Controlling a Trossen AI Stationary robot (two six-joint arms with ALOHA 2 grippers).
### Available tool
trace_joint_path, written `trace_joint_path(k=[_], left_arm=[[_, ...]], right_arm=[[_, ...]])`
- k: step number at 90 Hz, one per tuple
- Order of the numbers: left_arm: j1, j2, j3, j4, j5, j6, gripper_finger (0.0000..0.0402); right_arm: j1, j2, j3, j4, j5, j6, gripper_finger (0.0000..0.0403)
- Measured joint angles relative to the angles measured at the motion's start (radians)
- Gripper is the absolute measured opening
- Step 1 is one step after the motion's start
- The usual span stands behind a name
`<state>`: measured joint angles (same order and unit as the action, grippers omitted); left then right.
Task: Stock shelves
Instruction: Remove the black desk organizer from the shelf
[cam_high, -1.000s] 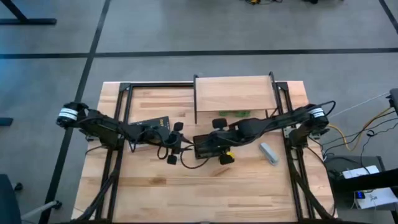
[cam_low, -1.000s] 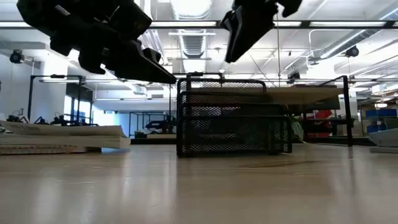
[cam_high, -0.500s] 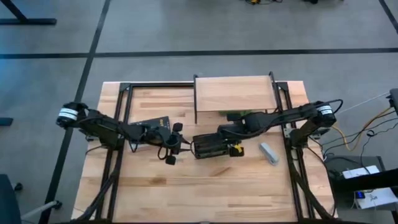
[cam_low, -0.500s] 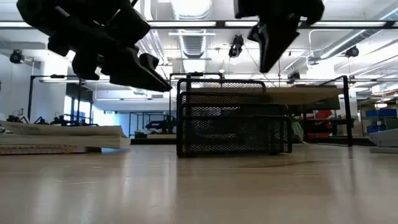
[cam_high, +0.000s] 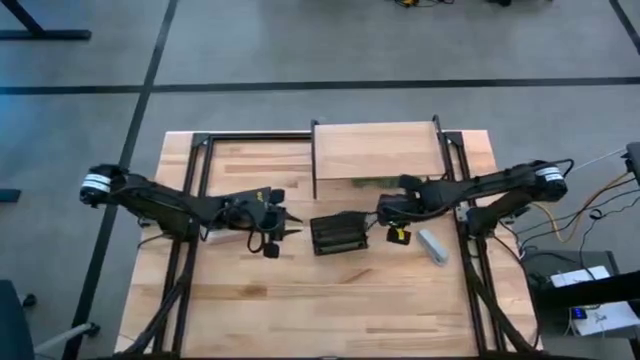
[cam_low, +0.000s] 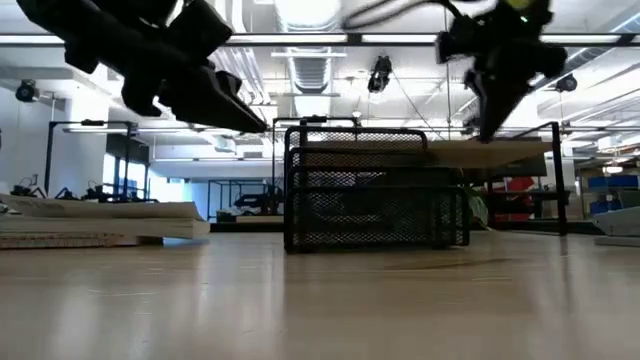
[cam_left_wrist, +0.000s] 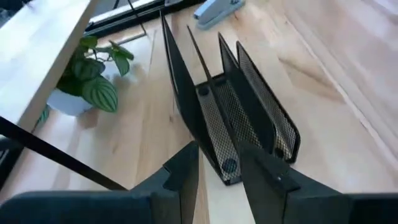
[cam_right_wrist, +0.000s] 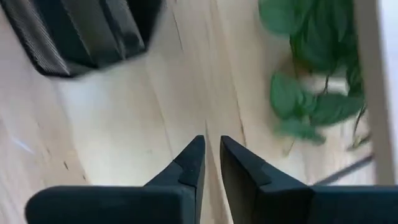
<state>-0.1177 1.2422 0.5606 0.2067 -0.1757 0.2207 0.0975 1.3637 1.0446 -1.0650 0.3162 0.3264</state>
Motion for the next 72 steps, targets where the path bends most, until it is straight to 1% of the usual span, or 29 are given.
trace_joint_path(k=[12,23,38,48,72], left_arm=[[0.000,-0.012,0.000,-0.012,-0.006,0.006,0.0098],[0.000,-0.032,0.000,-0.017,-0.031,0.010,0.0098],[0.000,-0.063,0.000,-0.015,-0.094,0.012,0.0098],[0.000,-0.084,0.000,-0.015,-0.098,0.010,0.0098],[0.000,-0.099,0.000,-0.025,-0.098,0.007,0.0098]], right_arm=[[0.000,-0.031,-0.103,0.016,0.000,0.091,0.0030],[0.000,-0.036,-0.184,0.110,0.000,0.153,0.0024],[0.000,-0.011,-0.252,0.293,0.000,0.115,0.0025],[0.000,0.008,-0.266,0.381,0.010,0.074,0.0028],[0.000,0.084,-0.266,0.512,0.114,0.042,0.0024]])
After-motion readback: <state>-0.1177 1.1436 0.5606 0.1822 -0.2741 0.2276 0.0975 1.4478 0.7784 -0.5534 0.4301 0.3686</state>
